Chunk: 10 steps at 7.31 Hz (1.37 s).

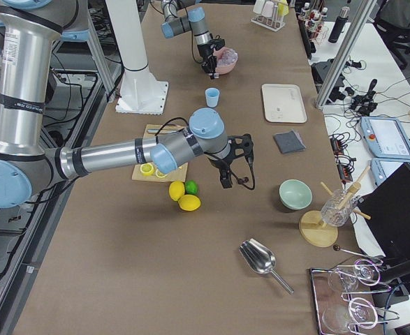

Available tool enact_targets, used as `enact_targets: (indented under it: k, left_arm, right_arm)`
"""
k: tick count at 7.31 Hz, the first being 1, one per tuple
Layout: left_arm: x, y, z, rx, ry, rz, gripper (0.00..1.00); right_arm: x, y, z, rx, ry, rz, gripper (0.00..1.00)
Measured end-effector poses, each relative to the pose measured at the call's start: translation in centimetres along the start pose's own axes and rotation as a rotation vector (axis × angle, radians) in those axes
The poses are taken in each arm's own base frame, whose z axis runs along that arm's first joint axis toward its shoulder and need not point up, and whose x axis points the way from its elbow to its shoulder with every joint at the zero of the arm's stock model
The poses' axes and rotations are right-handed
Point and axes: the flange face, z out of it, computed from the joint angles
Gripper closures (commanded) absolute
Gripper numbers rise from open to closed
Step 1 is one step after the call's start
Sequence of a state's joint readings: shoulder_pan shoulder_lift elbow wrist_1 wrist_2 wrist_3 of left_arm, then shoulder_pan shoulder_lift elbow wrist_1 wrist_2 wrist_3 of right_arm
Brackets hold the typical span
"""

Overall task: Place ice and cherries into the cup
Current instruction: 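Carry the ice cube with the left gripper over the cup, then open the left gripper to release the ice cube into the cup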

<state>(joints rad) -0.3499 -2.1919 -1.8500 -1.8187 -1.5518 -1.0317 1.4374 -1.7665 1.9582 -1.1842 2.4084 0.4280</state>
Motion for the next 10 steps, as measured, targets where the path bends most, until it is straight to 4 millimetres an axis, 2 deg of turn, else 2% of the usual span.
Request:
enact_targets:
  k: [1, 3, 4, 5, 6, 10]
  left_arm:
    - [1.7, 0.3, 0.5, 0.006, -0.006, -0.036, 1.00]
    - [3.2, 0.6, 0.9, 0.018, -0.013, -0.061, 1.00]
    - [3.4, 0.6, 0.9, 0.020, -0.013, -0.071, 0.73]
    - [3.5, 0.6, 0.8, 0.022, -0.012, -0.079, 0.53]
    - [3.5, 0.6, 0.9, 0.021, -0.013, -0.082, 0.37]
    - [3.4, 0.6, 1.0, 0.022, -0.015, -0.083, 0.23]
  right_arm:
    - [0.0, 0.0, 0.0, 0.000, 0.000, 0.000, 0.00]
    - [-0.1, 0.0, -0.1, 0.002, -0.001, -0.002, 0.00]
    - [-0.1, 0.0, -0.1, 0.002, -0.001, -0.003, 0.00]
    - [-0.1, 0.0, -0.1, 0.002, -0.001, -0.003, 0.00]
    - [-0.1, 0.0, -0.1, 0.002, -0.001, -0.002, 0.00]
    - [-0.2, -0.1, -0.1, 0.003, -0.001, -0.003, 0.00]
